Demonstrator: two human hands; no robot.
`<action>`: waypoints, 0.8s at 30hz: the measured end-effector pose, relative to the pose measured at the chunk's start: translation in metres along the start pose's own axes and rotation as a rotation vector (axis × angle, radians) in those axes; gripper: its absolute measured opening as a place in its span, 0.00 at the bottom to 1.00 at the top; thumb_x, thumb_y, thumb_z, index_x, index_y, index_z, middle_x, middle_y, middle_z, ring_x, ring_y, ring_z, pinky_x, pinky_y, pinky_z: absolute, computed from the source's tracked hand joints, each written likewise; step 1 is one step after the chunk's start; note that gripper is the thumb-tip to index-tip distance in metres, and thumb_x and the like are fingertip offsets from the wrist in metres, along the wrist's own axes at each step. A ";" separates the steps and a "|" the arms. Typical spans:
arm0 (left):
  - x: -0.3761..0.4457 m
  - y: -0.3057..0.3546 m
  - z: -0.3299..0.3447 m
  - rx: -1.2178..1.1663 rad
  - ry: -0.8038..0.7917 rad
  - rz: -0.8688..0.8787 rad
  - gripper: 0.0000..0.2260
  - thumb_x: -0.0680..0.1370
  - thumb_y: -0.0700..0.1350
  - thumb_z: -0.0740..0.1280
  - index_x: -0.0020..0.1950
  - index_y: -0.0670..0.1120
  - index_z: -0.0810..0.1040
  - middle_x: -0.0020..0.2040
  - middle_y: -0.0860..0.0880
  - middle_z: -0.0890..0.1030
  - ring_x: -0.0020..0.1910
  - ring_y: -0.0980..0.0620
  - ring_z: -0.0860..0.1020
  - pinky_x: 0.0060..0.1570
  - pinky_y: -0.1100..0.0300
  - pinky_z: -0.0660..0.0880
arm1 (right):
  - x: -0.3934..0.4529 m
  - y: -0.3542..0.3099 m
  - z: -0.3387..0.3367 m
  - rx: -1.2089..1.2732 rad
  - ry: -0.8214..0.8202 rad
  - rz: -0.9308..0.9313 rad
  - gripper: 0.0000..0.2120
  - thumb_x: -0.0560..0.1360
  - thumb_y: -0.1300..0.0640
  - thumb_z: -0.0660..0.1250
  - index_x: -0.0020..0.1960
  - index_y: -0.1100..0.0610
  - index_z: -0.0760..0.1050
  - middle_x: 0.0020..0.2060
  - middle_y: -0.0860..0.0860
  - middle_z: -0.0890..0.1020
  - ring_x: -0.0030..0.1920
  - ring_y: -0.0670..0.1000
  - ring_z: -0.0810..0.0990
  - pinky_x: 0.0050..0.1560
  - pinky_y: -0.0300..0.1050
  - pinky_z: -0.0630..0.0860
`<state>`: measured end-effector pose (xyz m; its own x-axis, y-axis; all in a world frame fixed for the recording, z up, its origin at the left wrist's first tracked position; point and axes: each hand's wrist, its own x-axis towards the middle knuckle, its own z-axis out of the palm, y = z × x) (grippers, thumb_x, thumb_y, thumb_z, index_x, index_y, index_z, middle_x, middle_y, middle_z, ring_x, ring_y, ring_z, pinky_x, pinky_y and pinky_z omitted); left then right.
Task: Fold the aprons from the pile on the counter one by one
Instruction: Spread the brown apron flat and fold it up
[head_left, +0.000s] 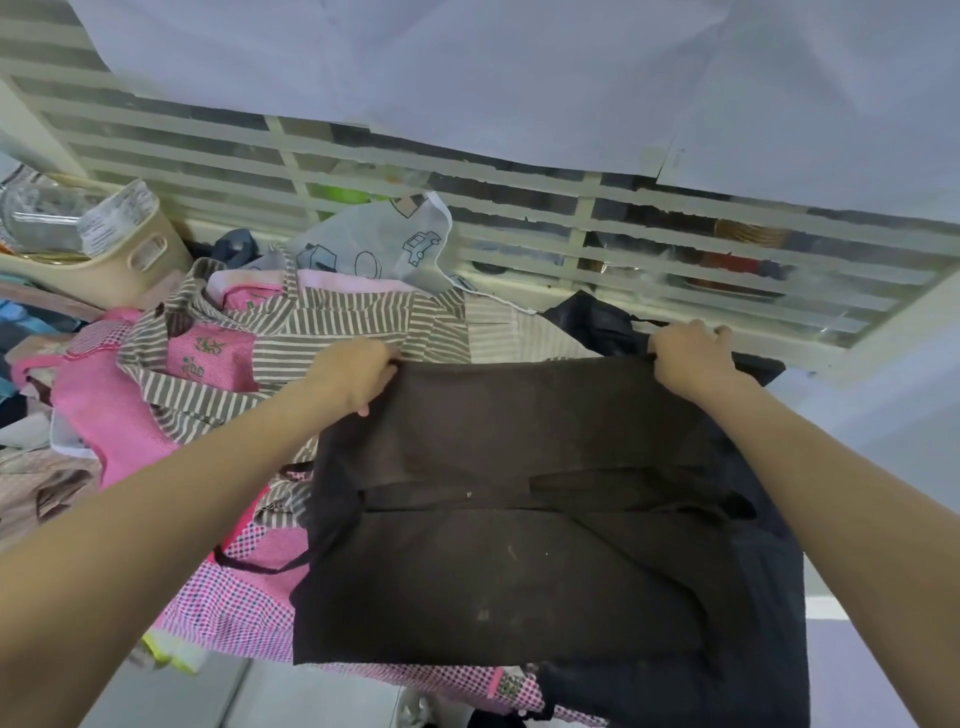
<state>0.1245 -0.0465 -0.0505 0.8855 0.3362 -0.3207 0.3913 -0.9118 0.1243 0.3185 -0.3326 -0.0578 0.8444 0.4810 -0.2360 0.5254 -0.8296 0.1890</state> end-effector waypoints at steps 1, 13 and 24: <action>0.000 -0.002 -0.003 -0.001 0.031 -0.014 0.11 0.81 0.43 0.54 0.50 0.41 0.75 0.23 0.51 0.74 0.29 0.50 0.79 0.45 0.56 0.75 | -0.003 -0.001 0.001 -0.022 -0.001 0.001 0.11 0.77 0.65 0.58 0.54 0.57 0.76 0.52 0.56 0.75 0.59 0.59 0.71 0.65 0.59 0.61; -0.006 -0.001 -0.002 0.147 0.280 -0.052 0.12 0.77 0.37 0.58 0.59 0.40 0.73 0.56 0.40 0.76 0.52 0.36 0.77 0.44 0.50 0.71 | -0.024 0.005 0.011 0.074 0.344 0.006 0.10 0.77 0.65 0.59 0.55 0.64 0.74 0.55 0.61 0.74 0.57 0.62 0.71 0.57 0.56 0.67; -0.032 0.120 0.081 0.370 -0.130 0.594 0.22 0.80 0.47 0.60 0.73 0.54 0.61 0.75 0.47 0.55 0.72 0.42 0.55 0.63 0.46 0.66 | -0.104 -0.007 0.082 0.169 -0.176 -0.050 0.23 0.79 0.61 0.60 0.71 0.58 0.58 0.68 0.58 0.60 0.59 0.60 0.74 0.51 0.50 0.74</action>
<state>0.1226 -0.1857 -0.1011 0.8767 -0.2522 -0.4097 -0.2792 -0.9602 -0.0066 0.2184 -0.4005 -0.1131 0.7790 0.4778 -0.4060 0.5283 -0.8489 0.0146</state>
